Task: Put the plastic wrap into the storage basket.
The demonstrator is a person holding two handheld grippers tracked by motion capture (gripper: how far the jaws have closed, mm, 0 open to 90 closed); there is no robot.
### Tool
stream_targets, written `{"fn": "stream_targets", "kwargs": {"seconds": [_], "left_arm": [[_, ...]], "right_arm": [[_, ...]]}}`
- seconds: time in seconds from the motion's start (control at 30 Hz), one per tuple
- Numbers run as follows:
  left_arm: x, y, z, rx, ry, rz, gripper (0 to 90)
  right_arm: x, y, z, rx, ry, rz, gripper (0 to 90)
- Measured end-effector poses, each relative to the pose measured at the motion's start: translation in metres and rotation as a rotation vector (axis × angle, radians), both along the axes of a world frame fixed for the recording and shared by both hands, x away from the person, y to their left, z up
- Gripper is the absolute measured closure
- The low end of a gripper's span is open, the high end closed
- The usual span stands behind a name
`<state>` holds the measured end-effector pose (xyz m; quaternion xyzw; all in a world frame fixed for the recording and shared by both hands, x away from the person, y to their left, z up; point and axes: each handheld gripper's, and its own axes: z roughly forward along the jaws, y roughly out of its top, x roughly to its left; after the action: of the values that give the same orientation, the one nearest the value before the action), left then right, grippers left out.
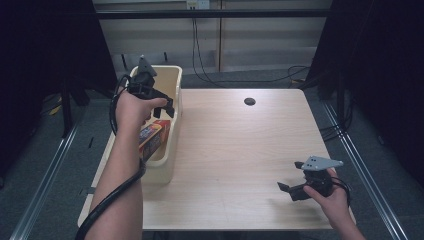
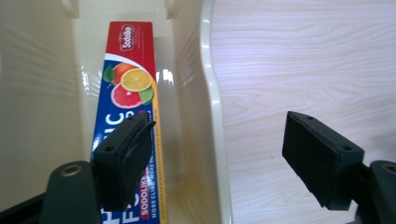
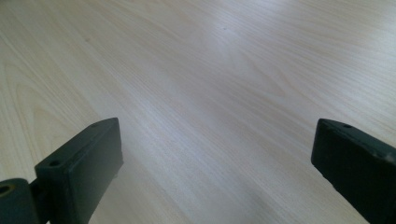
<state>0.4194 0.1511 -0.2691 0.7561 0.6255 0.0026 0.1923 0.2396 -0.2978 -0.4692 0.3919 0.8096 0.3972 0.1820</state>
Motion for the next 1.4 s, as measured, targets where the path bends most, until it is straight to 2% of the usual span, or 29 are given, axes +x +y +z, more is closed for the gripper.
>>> {"fn": "stream_targets", "kwargs": {"seconds": [0.07,0.3,0.4,0.43,1.0,1.4], "left_arm": [[0.000,-0.003,0.000,-0.027,-0.001,-0.008,23.3],[-0.001,-0.018,-0.005,-0.021,-0.015,-0.042,22.7],[-0.002,-0.023,-0.006,-0.032,-0.015,-0.053,22.5],[-0.002,-0.026,-0.006,-0.028,-0.013,-0.070,22.5],[-0.004,-0.051,-0.007,-0.029,-0.033,-0.124,21.2],[-0.004,-0.070,-0.015,-0.043,-0.034,-0.171,20.4]], "right_arm": [[0.000,-0.001,0.000,0.000,-0.001,-0.001,1.9],[0.000,-0.001,0.000,-0.004,-0.005,-0.001,1.9],[0.000,0.000,0.000,-0.001,0.002,0.000,1.9],[0.000,0.000,0.001,-0.002,0.001,-0.003,1.9],[0.000,0.001,0.000,-0.010,-0.003,0.003,1.9],[-0.001,0.001,0.000,-0.010,0.004,0.010,1.9]]}}
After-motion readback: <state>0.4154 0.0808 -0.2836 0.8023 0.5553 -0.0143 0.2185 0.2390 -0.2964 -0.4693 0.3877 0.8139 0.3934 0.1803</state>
